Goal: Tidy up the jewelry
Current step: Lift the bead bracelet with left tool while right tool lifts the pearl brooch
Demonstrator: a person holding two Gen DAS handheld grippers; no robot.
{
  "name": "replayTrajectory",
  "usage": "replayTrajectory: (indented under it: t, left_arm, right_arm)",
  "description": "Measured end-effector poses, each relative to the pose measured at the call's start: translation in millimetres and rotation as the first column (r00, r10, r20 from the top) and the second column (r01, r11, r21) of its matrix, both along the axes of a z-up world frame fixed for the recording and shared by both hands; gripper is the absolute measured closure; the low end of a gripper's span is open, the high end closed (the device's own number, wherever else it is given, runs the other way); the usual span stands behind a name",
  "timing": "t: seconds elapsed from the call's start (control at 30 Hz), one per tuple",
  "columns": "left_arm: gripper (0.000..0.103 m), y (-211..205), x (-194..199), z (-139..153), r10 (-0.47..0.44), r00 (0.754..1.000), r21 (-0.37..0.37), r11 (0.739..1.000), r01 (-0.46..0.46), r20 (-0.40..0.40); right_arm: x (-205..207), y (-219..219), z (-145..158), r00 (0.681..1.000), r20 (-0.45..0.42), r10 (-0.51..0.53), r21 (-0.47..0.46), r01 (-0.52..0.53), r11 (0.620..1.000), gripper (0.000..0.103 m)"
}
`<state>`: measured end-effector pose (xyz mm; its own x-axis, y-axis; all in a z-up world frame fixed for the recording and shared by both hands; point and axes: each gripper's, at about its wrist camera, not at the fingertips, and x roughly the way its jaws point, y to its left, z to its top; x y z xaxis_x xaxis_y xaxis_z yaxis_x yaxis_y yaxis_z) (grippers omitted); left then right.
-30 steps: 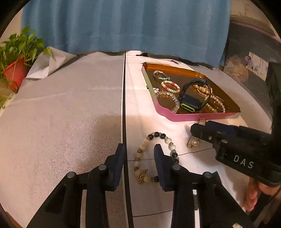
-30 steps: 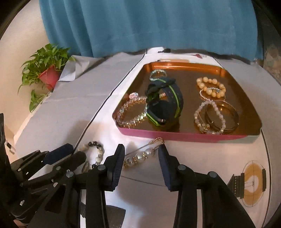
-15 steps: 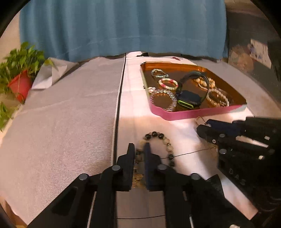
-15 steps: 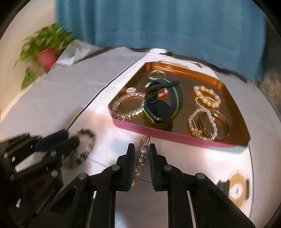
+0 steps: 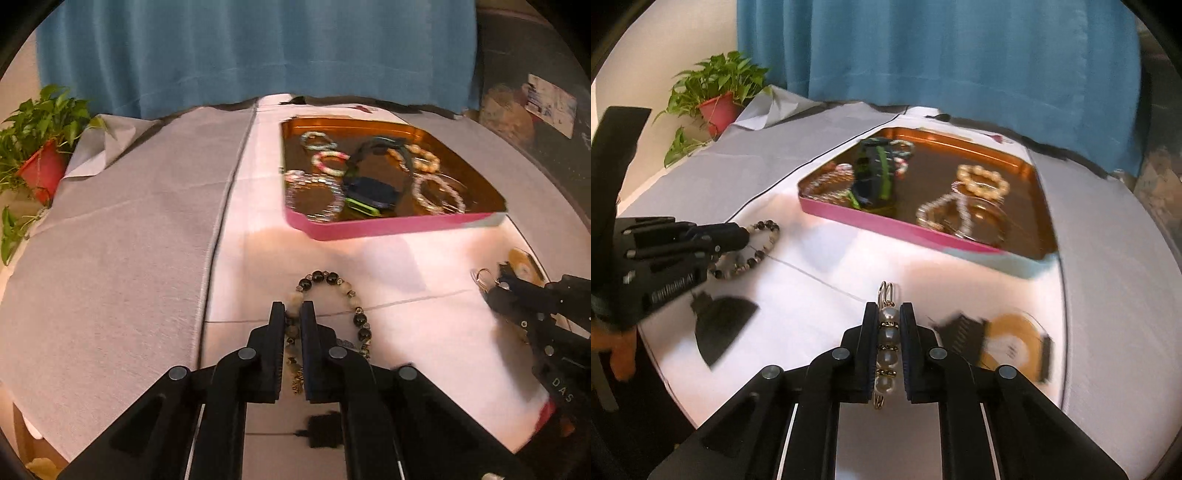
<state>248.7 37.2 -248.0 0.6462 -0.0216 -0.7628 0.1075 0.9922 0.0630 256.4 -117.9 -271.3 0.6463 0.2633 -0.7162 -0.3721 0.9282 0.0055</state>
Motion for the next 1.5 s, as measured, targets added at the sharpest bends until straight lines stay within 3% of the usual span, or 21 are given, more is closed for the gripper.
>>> replayTrajectory:
  t: [0.13, 0.4, 0.53, 0.7, 0.77, 0.83, 0.9, 0.97, 1.07, 1.13, 1.2, 1.3, 1.37, 1.5]
  left_arm:
    - [0.097, -21, -6, 1, -0.053, 0.999, 0.010, 0.999, 0.053, -0.013]
    - [0.097, -50, -16, 1, -0.126, 0.991, -0.042, 0.991, 0.124, -0.036]
    - [0.097, -67, -28, 1, -0.188, 0.982, -0.018, 0.982, 0.187, -0.024]
    - [0.095, -74, -30, 1, -0.197, 0.980, -0.012, 0.980, 0.197, -0.017]
    - [0.089, -74, -28, 1, -0.184, 0.983, -0.006, 0.983, 0.184, -0.012]
    - [0.070, -72, -27, 1, -0.160, 0.987, 0.012, 0.987, 0.160, -0.002]
    - [0.062, -66, -27, 0, -0.129, 0.992, -0.001, 0.992, 0.129, 0.005]
    - [0.062, -61, -27, -2, -0.125, 0.992, -0.039, 0.991, 0.125, 0.004]
    - [0.067, -59, -26, -2, -0.134, 0.991, -0.050, 0.990, 0.134, 0.007]
    - [0.084, -61, -24, 0, -0.145, 0.989, -0.052, 0.988, 0.145, 0.000]
    - [0.094, -64, -22, 0, -0.149, 0.989, -0.061, 0.987, 0.148, -0.014]
    - [0.096, -64, -21, 1, -0.142, 0.989, -0.068, 0.988, 0.140, -0.026]
    - [0.096, -59, -19, 2, -0.129, 0.991, -0.109, 0.986, 0.123, -0.045]
    - [0.097, -56, -19, 4, -0.123, 0.990, -0.135, 0.984, 0.113, -0.066]
  right_arm:
    - [-12, -16, -1, 1.000, 0.015, -0.021, 0.019, 0.021, 1.000, 0.091]
    - [-22, -28, 0, 0.998, 0.010, -0.055, 0.058, 0.055, 0.997, 0.091]
    - [-29, -30, 1, 0.998, 0.009, -0.061, 0.045, 0.060, 0.997, 0.091]
    - [-35, -37, 1, 0.997, 0.014, -0.079, 0.050, 0.079, 0.996, 0.091]
    - [-35, -40, 1, 0.997, 0.015, -0.081, 0.063, 0.080, 0.995, 0.091]
    - [-35, -40, 0, 0.996, 0.019, -0.086, 0.059, 0.085, 0.995, 0.090]
    - [-35, -39, 0, 0.996, 0.025, -0.090, 0.052, 0.089, 0.995, 0.089]
    - [-35, -37, 0, 0.995, 0.033, -0.093, 0.043, 0.091, 0.995, 0.089]
    - [-34, -35, -1, 0.995, 0.045, -0.092, 0.034, 0.091, 0.995, 0.085]
    - [-34, -34, -1, 0.995, 0.047, -0.090, 0.030, 0.089, 0.996, 0.080]
    - [-35, -32, -1, 0.994, 0.054, -0.091, 0.019, 0.090, 0.996, 0.079]
    - [-34, -32, -1, 0.995, 0.048, -0.086, 0.024, 0.085, 0.996, 0.082]
    - [-34, -37, -1, 0.994, 0.051, -0.092, 0.029, 0.091, 0.995, 0.092]
    - [-34, -48, -1, 0.995, 0.029, -0.101, 0.101, 0.097, 0.990, 0.091]
